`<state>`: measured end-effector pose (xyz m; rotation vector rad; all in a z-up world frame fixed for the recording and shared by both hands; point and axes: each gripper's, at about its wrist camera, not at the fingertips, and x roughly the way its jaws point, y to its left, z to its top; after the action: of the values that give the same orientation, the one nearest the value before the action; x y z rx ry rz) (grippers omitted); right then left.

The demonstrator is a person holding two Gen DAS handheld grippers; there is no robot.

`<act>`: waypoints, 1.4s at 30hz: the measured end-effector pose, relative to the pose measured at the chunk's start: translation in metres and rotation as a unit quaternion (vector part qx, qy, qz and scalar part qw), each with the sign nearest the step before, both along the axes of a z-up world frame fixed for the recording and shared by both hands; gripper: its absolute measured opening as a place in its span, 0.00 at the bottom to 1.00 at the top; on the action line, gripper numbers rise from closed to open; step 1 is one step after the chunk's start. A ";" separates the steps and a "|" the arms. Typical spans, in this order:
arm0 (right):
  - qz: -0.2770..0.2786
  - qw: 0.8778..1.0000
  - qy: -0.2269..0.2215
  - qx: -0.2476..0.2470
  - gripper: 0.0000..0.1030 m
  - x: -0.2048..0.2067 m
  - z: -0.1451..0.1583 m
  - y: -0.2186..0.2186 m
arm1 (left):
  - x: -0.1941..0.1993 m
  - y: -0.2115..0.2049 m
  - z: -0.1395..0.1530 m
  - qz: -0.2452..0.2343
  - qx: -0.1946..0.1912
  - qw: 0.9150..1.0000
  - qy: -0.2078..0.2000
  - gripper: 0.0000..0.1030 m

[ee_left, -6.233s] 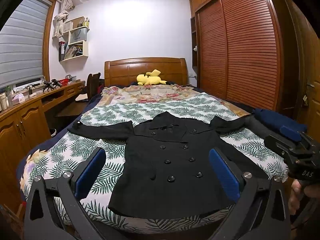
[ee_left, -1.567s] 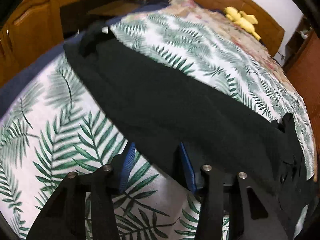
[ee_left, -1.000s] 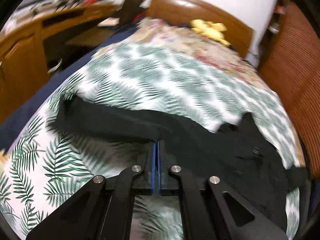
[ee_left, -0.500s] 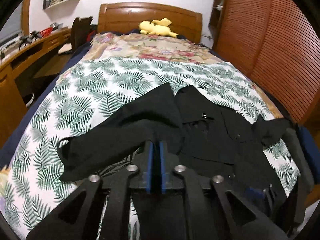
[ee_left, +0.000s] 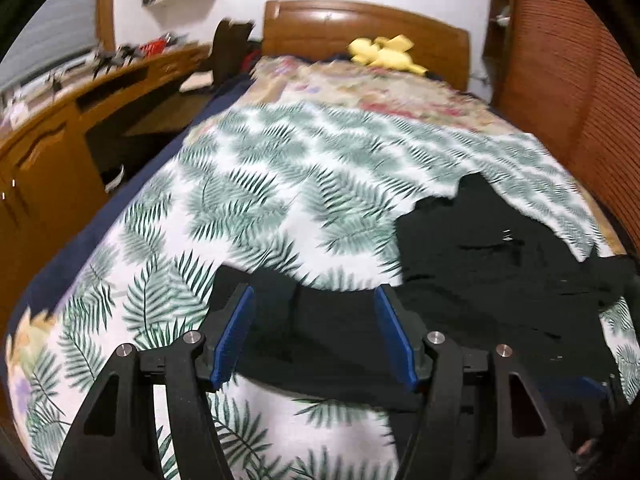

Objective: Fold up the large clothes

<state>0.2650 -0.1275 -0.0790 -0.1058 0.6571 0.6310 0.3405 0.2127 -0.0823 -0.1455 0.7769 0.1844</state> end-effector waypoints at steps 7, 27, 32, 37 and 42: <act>0.002 1.000 0.014 -0.001 1.00 0.006 0.001 -0.005 | 0.014 0.021 -0.052 0.023 -0.005 0.999 0.041 0.53; -0.033 0.999 -0.031 -0.020 1.00 -0.041 0.029 -0.054 | -0.030 -0.124 0.094 -0.109 0.053 0.989 -0.085 0.02; -0.067 0.996 -0.045 -0.021 1.00 -0.065 0.038 -0.088 | -0.065 -0.191 0.121 -0.171 0.052 0.977 -0.118 0.02; -0.097 0.993 -0.054 -0.027 1.00 -0.093 0.047 -0.111 | -0.092 -0.235 0.125 -0.212 0.056 0.968 -0.123 0.02; -0.119 0.990 -0.069 -0.037 1.00 -0.115 0.054 -0.124 | -0.111 -0.262 0.104 -0.244 0.074 0.961 -0.103 0.02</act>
<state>0.1502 -0.2511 -0.0246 -0.1376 0.5494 0.3661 0.2296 -0.0488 0.0214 0.1686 0.5691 -0.2391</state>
